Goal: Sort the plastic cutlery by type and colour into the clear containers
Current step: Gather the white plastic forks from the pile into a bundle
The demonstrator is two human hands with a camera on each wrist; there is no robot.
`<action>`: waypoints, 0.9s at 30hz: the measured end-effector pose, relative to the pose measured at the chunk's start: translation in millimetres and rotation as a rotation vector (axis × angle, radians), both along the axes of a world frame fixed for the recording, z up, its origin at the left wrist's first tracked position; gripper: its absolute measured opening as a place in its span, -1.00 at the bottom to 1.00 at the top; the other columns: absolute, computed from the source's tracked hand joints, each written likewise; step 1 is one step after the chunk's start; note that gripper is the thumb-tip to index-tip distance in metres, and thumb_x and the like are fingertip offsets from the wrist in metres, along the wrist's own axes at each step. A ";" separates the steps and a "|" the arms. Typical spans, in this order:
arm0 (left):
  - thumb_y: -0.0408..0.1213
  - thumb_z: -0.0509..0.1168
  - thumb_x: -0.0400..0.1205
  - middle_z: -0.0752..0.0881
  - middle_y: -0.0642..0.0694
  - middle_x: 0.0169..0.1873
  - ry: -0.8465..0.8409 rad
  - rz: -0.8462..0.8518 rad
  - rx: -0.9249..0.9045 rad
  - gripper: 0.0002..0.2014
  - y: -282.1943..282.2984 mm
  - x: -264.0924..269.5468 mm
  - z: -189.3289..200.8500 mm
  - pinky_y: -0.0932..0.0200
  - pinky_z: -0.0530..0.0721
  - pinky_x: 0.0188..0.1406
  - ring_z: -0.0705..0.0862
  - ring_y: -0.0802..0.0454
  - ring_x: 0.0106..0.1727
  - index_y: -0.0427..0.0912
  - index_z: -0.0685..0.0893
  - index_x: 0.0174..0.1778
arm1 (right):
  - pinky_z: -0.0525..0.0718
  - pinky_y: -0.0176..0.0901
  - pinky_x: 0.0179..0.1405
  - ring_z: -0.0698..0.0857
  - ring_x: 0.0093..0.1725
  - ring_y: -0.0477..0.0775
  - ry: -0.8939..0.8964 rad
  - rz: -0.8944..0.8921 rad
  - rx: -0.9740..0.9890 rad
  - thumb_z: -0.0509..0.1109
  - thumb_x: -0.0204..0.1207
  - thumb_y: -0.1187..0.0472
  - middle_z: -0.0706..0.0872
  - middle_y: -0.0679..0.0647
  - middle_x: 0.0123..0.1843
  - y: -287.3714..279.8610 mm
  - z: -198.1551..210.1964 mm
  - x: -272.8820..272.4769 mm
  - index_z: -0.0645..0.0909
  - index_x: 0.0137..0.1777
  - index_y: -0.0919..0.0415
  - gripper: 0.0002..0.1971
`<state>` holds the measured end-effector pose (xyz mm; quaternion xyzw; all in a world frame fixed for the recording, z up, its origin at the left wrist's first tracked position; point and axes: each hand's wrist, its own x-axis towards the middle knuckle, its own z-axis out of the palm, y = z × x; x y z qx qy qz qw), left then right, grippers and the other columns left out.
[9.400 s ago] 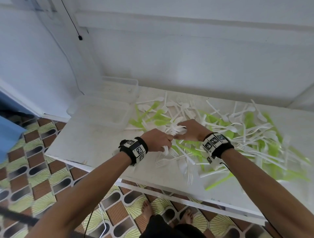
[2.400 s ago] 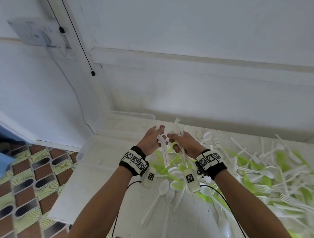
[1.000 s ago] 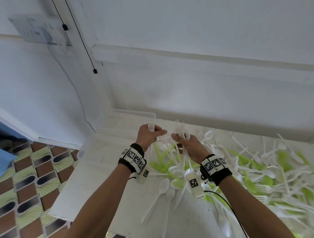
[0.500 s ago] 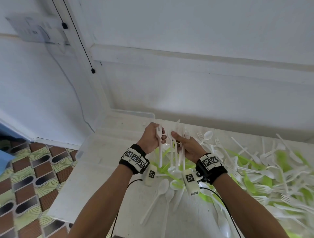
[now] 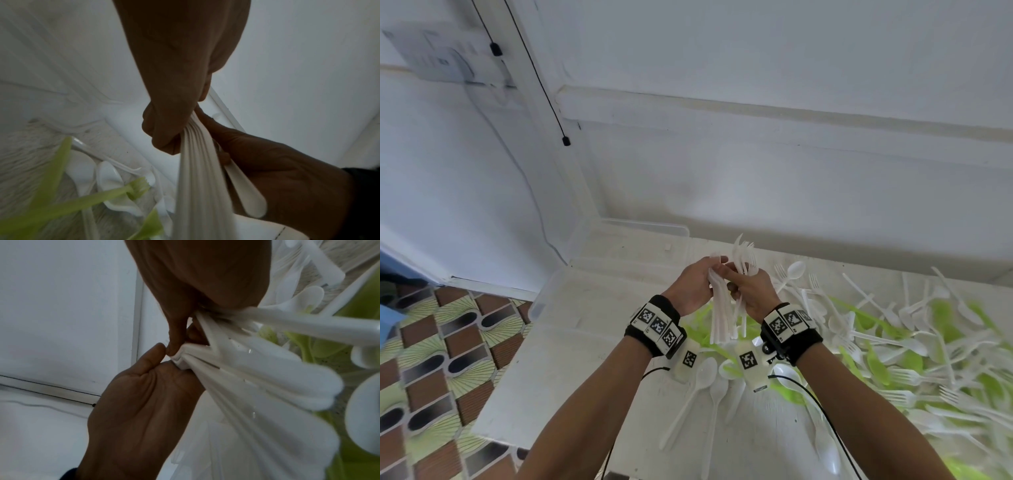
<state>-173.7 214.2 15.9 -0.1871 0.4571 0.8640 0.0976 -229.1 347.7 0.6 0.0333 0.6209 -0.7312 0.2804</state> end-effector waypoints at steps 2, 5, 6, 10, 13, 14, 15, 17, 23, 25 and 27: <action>-0.26 0.12 0.81 0.77 -0.26 0.09 -0.004 0.031 -0.025 -0.79 0.2 -0.1 -6.6 -0.25 0.59 0.33 0.69 -0.20 0.18 -0.26 0.52 0.28 | 0.46 -0.25 -0.57 0.50 -0.53 -0.03 0.035 -0.026 0.008 0.68 0.43 0.25 0.70 0.16 -0.34 0.3 -1.2 1.8 0.78 -0.11 0.37 -0.81; -0.21 0.11 0.84 0.70 -0.33 0.23 -0.036 0.061 -0.116 -0.80 3.6 -1.1 -13.0 -0.38 0.57 0.37 0.68 -0.30 0.19 -0.24 0.48 0.29 | 0.48 -0.24 -0.56 0.52 -0.51 -0.01 0.079 -0.016 0.051 0.62 0.49 0.32 0.71 0.24 -0.29 0.7 -3.4 2.0 0.78 -0.01 0.51 -0.78; -0.21 0.11 0.85 0.69 -0.32 0.21 -0.046 0.070 -0.159 -0.80 4.7 -1.8 -14.6 -0.38 0.59 0.35 0.70 -0.29 0.15 -0.25 0.46 0.29 | 0.47 -0.25 -0.56 0.52 -0.51 -0.01 0.087 0.005 0.055 0.60 0.51 0.34 0.70 0.26 -0.28 0.9 -2.9 1.9 0.77 0.00 0.53 -0.78; -0.19 0.12 0.85 0.62 -0.21 0.04 -0.052 0.148 -0.250 -0.79 3.0 -4.7 -17.2 -0.23 0.67 0.18 0.69 -0.12 -0.03 -0.27 0.41 0.28 | 0.44 -0.22 -0.56 0.51 -0.49 0.01 0.111 0.034 0.105 0.63 0.49 0.19 0.74 0.21 -0.23 5.4 -4.3 -1.8 0.78 0.03 0.40 -0.73; -0.23 0.13 0.84 0.57 -0.12 -0.12 -0.077 0.261 -0.205 -0.85 -3.2 -8.9 -16.6 -0.01 0.68 -0.04 0.65 -0.04 -0.14 -0.25 0.43 0.18 | 0.49 -0.24 -0.56 0.61 -0.46 -0.04 0.219 0.112 0.279 0.70 0.39 0.06 0.78 0.08 -0.27 12.1 -5.5 -2.4 0.80 0.01 0.24 -0.69; -0.25 0.14 0.84 0.58 -0.12 -0.19 -0.079 0.290 -0.176 -0.87 -5.3 -10.6 -15.2 0.07 0.68 -0.15 0.66 -0.04 -0.21 -0.26 0.45 0.11 | 0.52 -0.27 -0.56 0.65 -0.45 -0.08 0.263 0.156 0.325 0.71 0.36 0.02 0.79 0.08 -0.26 14.2 -5.1 -0.9 0.80 0.00 0.23 -0.66; -0.27 0.14 0.84 0.59 -0.12 -0.26 -0.074 0.308 -0.155 -0.86 -6.9 -12.1 -12.4 0.10 0.65 -0.23 0.66 -0.04 -0.27 -0.26 0.47 0.02 | 0.56 -0.29 -0.54 0.68 -0.43 -0.12 0.309 0.196 0.356 0.70 0.37 0.00 0.81 0.07 -0.25 15.2 -6.0 0.3 0.79 -0.01 0.22 -0.65; -0.29 0.13 0.84 0.61 -0.12 -0.39 -0.072 0.333 -0.151 -0.78 -9.1 -14.7 -7.7 0.10 0.60 -0.29 0.67 0.00 -0.39 -0.25 0.46 -0.12 | 0.64 -0.29 -0.43 0.71 -0.40 -0.12 0.396 0.273 0.406 0.68 0.38 -0.07 0.82 0.06 -0.22 15.9 -8.4 3.0 0.78 -0.01 0.19 -0.64; -0.28 0.15 0.83 0.68 -0.18 -0.21 0.009 0.340 -0.054 -0.76 -7.2 -12.0 -3.9 0.02 0.67 -0.01 0.70 -0.07 -0.17 -0.31 0.59 -0.08 | 0.75 -0.15 -0.15 0.80 -0.16 -0.08 0.533 0.269 0.429 0.57 0.50 -0.09 0.85 -0.06 -0.10 8.6 -8.6 9.2 0.74 0.10 0.02 -0.73; -0.28 0.14 0.83 0.77 -0.24 -0.13 0.045 0.304 -0.043 -0.74 -4.7 -7.9 -3.7 0.01 0.68 0.05 0.75 -0.12 -0.08 -0.36 0.66 -0.01 | 0.70 -0.23 -0.13 0.82 -0.12 -0.10 0.522 0.252 0.362 0.55 0.55 -0.03 0.86 -0.07 -0.10 8.0 -4.1 9.4 0.76 0.10 0.03 -0.79; -0.24 0.17 0.82 0.80 -0.25 -0.06 0.056 0.253 -0.130 -0.74 -1.6 -3.7 -4.7 0.06 0.69 -0.01 0.77 -0.12 -0.03 -0.33 0.70 0.03 | 0.73 -0.13 -0.13 0.83 -0.11 -0.02 0.503 0.234 0.314 0.55 0.56 -0.01 0.87 -0.03 -0.11 8.2 -2.9 10.4 0.76 0.09 0.04 -0.80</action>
